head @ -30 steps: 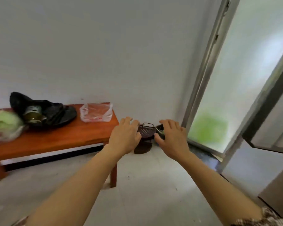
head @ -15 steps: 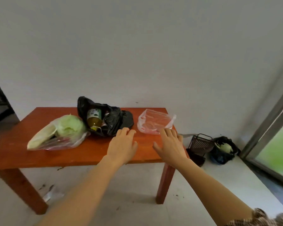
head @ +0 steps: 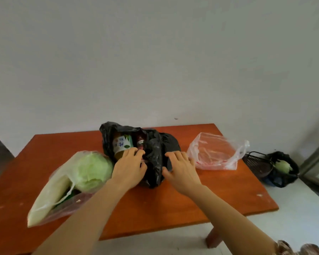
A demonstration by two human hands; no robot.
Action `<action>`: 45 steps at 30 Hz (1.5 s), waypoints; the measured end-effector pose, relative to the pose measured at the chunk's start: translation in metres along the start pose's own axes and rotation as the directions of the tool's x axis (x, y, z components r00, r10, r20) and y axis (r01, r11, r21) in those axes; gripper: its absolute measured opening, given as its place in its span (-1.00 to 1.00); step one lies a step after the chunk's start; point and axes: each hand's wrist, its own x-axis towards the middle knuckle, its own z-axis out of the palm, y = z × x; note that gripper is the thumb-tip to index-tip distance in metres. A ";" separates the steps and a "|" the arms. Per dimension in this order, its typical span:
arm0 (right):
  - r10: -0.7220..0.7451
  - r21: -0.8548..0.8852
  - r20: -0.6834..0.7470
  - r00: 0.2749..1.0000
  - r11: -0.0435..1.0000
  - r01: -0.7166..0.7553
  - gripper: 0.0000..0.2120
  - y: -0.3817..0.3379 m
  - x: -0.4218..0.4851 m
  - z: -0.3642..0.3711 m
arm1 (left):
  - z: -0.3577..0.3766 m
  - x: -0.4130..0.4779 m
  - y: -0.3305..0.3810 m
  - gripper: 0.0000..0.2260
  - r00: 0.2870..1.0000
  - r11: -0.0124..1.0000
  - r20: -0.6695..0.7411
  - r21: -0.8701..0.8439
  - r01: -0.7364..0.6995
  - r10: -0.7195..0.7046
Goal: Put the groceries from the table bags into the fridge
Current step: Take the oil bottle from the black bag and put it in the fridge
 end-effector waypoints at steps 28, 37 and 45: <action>0.489 0.071 0.578 0.653 0.768 -0.637 -0.64 -0.074 0.154 0.182 | 0.074 0.187 -0.163 -0.31 0.484 0.657 0.759 0.100 -0.747 0.435; 0.391 0.056 0.468 0.792 0.882 -0.468 -0.55 -0.055 0.179 0.078 | 0.052 0.209 -0.182 -0.21 0.583 0.683 0.396 -0.181 -0.708 0.710; 0.257 0.208 0.229 0.939 0.929 -0.305 -0.61 -0.070 0.236 0.002 | 0.023 0.201 -0.165 -0.10 0.862 0.760 0.227 -0.604 -0.241 0.453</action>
